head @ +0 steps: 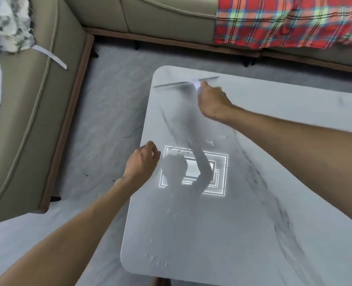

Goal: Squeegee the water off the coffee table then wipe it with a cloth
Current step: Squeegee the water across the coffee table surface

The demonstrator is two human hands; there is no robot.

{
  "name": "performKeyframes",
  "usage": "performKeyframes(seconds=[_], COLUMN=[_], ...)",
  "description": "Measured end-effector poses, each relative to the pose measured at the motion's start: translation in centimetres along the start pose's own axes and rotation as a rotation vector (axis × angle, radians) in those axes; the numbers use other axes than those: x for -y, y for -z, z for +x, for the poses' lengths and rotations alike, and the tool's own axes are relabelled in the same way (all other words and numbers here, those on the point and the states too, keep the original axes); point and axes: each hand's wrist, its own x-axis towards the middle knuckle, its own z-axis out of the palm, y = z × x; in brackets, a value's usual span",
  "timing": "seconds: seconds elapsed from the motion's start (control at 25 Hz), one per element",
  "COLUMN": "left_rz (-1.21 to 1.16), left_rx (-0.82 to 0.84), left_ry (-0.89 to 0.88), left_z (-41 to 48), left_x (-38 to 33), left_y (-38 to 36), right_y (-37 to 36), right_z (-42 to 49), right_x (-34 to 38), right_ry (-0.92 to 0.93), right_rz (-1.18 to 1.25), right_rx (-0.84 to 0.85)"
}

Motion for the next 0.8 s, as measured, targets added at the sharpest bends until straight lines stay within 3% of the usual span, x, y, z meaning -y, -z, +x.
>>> performKeyframes(seconds=[0.12,0.2,0.36,0.56,0.64,0.8], left_rz=[-0.069,-0.139,-0.292,-0.181,-0.187,-0.230], left_rx=[-0.055,-0.077,-0.121,0.016,0.072,0.155], left_ry=[-0.039,0.019,0.204,0.275,0.307,0.349], left_z=[-1.5,-2.4,-3.1,-3.3,-3.8,-5.9], left_x=[2.4,3.8,5.3,4.2,3.7,3.1], left_y=[0.7,0.8,1.0,0.6,0.4,-0.7], right_y=[-2.7,-5.0,-6.5,-2.6,-0.9,-0.3], right_z=[0.8,-1.9,-10.1,-15.9,-14.7,-5.0], right_x=[3.5,3.5,-1.5,-8.3,-8.5,-3.9], right_ry=[-0.035,0.074,0.300,0.265,0.271,0.240], right_rz=[0.003,-0.064,-0.168,-0.432,-0.321,-0.121], right_rx=[-0.015,-0.004,0.168,0.352,0.310,0.003])
